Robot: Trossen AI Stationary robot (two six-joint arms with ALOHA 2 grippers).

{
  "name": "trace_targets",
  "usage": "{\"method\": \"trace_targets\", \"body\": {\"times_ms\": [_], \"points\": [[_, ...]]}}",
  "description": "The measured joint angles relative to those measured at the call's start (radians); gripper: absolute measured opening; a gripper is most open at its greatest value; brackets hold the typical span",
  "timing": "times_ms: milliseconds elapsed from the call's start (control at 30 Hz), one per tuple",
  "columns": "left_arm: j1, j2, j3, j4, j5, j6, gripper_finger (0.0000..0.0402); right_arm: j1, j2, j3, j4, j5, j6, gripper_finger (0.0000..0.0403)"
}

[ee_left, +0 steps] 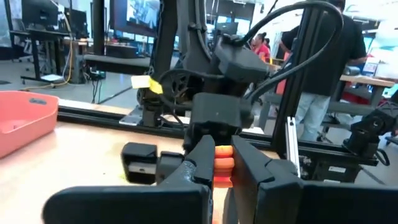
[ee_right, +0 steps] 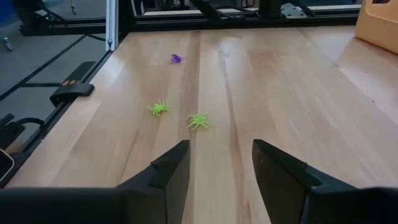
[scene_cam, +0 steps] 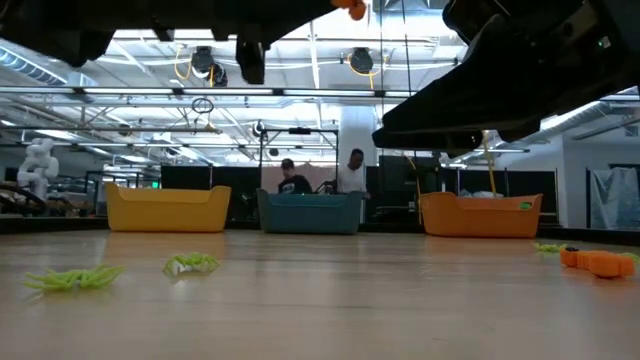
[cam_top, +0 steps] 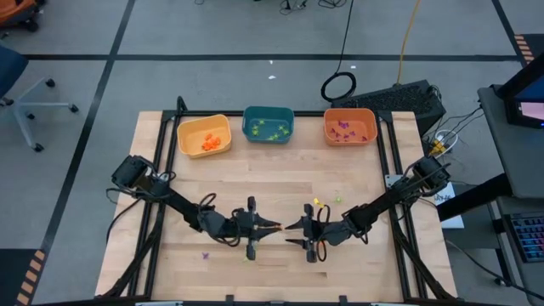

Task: Sort Halloween decoration
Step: Put the orange skeleton toy into the yellow bin

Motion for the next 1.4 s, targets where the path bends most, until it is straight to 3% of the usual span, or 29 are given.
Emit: {"method": "trace_targets", "body": {"times_ms": [167,800,900,1167,1400], "points": [[0.000,-0.006,-0.064,0.102,0.000,0.012,0.0026,0.002,0.000,0.000,0.001,0.000,0.001,0.0158],[-0.020,-0.206,-0.187,0.082,0.001,0.096,0.0026,0.003,0.000,0.000,0.009,0.000,0.011,0.0157],[0.014,-0.322,-0.186,-0.056,0.001,0.123,0.0026,0.003,0.000,0.000,0.009,0.000,0.023,0.0157],[0.160,-0.673,-0.116,-0.643,0.004,0.122,0.0026,0.003,0.000,-0.001,0.001,0.000,0.001,0.0157],[0.366,-0.856,-0.068,-1.069,0.004,0.046,0.0026,0.003,0.000,-0.001,0.000,0.000,-0.020,0.0157]]}}
